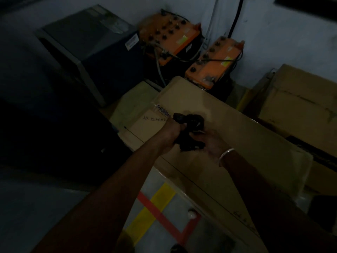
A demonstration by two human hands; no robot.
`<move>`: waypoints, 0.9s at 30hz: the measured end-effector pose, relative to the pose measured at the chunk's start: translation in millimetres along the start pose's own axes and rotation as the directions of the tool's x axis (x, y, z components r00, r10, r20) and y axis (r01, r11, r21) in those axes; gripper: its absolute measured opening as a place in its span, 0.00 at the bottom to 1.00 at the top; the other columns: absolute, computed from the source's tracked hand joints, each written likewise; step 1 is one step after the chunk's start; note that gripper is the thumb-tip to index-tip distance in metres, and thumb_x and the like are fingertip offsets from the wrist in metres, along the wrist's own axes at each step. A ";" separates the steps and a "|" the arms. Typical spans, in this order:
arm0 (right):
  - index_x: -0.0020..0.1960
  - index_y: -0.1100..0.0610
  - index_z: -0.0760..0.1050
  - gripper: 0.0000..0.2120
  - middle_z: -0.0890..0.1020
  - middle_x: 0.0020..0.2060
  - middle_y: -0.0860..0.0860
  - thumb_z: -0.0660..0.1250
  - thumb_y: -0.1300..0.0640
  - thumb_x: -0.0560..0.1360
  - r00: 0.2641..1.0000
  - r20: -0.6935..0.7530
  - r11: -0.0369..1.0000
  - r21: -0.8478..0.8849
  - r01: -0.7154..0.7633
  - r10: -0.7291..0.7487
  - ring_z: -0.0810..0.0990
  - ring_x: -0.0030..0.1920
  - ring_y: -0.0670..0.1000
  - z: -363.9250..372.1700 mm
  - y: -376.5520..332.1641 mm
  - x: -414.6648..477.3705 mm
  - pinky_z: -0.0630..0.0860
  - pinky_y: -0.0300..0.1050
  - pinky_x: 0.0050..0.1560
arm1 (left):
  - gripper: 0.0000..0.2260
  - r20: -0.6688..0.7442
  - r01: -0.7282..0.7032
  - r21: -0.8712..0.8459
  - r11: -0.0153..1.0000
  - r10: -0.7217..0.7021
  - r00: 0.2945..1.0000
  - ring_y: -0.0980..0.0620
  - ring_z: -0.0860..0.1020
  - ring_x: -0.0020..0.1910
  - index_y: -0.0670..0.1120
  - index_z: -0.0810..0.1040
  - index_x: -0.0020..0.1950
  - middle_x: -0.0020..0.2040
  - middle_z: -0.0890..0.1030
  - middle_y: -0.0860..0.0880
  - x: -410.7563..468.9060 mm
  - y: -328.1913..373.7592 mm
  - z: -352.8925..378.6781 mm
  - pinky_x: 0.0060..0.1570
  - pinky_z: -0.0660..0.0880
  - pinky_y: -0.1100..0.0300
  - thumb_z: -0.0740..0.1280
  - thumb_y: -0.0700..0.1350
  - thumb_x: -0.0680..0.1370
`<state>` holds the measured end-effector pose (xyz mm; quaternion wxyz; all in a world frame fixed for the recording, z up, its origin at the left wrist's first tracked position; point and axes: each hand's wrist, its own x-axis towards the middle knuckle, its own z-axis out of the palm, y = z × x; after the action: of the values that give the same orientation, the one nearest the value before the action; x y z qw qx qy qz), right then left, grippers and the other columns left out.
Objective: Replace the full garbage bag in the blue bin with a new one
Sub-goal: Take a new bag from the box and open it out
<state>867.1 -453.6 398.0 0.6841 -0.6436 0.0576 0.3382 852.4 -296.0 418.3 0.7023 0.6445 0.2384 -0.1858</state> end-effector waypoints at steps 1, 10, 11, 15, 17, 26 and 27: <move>0.62 0.60 0.77 0.15 0.84 0.54 0.58 0.68 0.64 0.75 1.000 0.004 1.000 -0.005 0.015 -0.015 0.85 0.50 0.55 2.2 -5.3 -6.6 0.82 0.48 0.45 | 0.23 -0.007 0.015 0.002 1.000 -0.015 1.000 0.40 0.79 0.62 0.38 0.68 0.72 0.64 0.78 0.39 -8.5 5.4 1.2 0.62 0.77 0.45 0.63 0.41 0.77; 0.50 0.64 0.82 0.08 0.84 0.44 0.57 0.74 0.62 0.72 0.898 -0.061 0.764 -0.553 0.332 -0.435 0.84 0.43 0.49 13.1 -45.7 -84.3 0.83 0.41 0.33 | 0.20 -0.112 -0.231 0.415 0.880 0.302 0.947 0.49 0.79 0.43 0.37 0.73 0.52 0.44 0.79 0.47 -70.9 3.5 -26.1 0.44 0.77 0.52 0.79 0.44 0.69; 0.50 0.63 0.83 0.08 0.84 0.44 0.56 0.73 0.62 0.73 0.890 -0.032 0.739 -0.571 0.357 -0.455 0.84 0.44 0.47 16.6 -54.0 -95.7 0.82 0.38 0.36 | 0.18 -0.060 -0.247 0.380 0.891 0.290 0.955 0.49 0.81 0.40 0.35 0.74 0.49 0.41 0.81 0.46 -76.7 2.3 -29.1 0.43 0.79 0.51 0.78 0.42 0.70; 0.52 0.56 0.84 0.17 0.86 0.47 0.49 0.79 0.52 0.66 0.853 0.153 0.544 -0.711 0.446 -0.499 0.83 0.49 0.42 33.1 -88.9 -134.2 0.80 0.35 0.51 | 0.15 0.006 -0.306 0.239 0.921 0.314 0.950 0.52 0.83 0.35 0.29 0.75 0.48 0.39 0.83 0.41 -119.3 14.6 -37.1 0.38 0.80 0.55 0.76 0.36 0.71; 0.50 0.54 0.84 0.16 0.86 0.47 0.47 0.80 0.52 0.64 0.818 0.240 0.374 -0.798 0.473 -0.523 0.82 0.48 0.40 42.2 -108.2 -150.7 0.76 0.28 0.50 | 0.13 0.004 -0.284 0.179 0.942 0.288 0.958 0.53 0.83 0.34 0.28 0.74 0.50 0.39 0.82 0.40 -148.8 22.7 -37.8 0.36 0.80 0.59 0.74 0.34 0.72; 0.47 0.60 0.82 0.05 0.85 0.47 0.58 0.74 0.61 0.72 0.818 0.273 0.541 -0.638 0.548 -0.507 0.83 0.47 0.50 67.0 -240.3 -208.0 0.80 0.45 0.50 | 0.05 0.081 -0.396 -0.017 0.918 0.396 0.914 0.51 0.82 0.34 0.35 0.81 0.47 0.36 0.84 0.42 -306.0 96.0 -25.8 0.33 0.77 0.63 0.73 0.33 0.73; 0.48 0.60 0.81 0.06 0.84 0.48 0.59 0.74 0.62 0.72 0.833 0.254 0.571 -0.629 0.528 -0.491 0.83 0.49 0.52 69.4 -241.0 -208.0 0.80 0.44 0.51 | 0.05 0.062 -0.429 -0.043 0.902 0.431 0.900 0.50 0.81 0.33 0.36 0.82 0.47 0.37 0.83 0.41 -318.5 105.1 -23.8 0.32 0.77 0.63 0.73 0.33 0.72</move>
<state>812.7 -456.9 719.2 0.4710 -0.8265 -0.2746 0.1402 649.6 -276.5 685.7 0.7430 0.6643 0.0683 -0.0454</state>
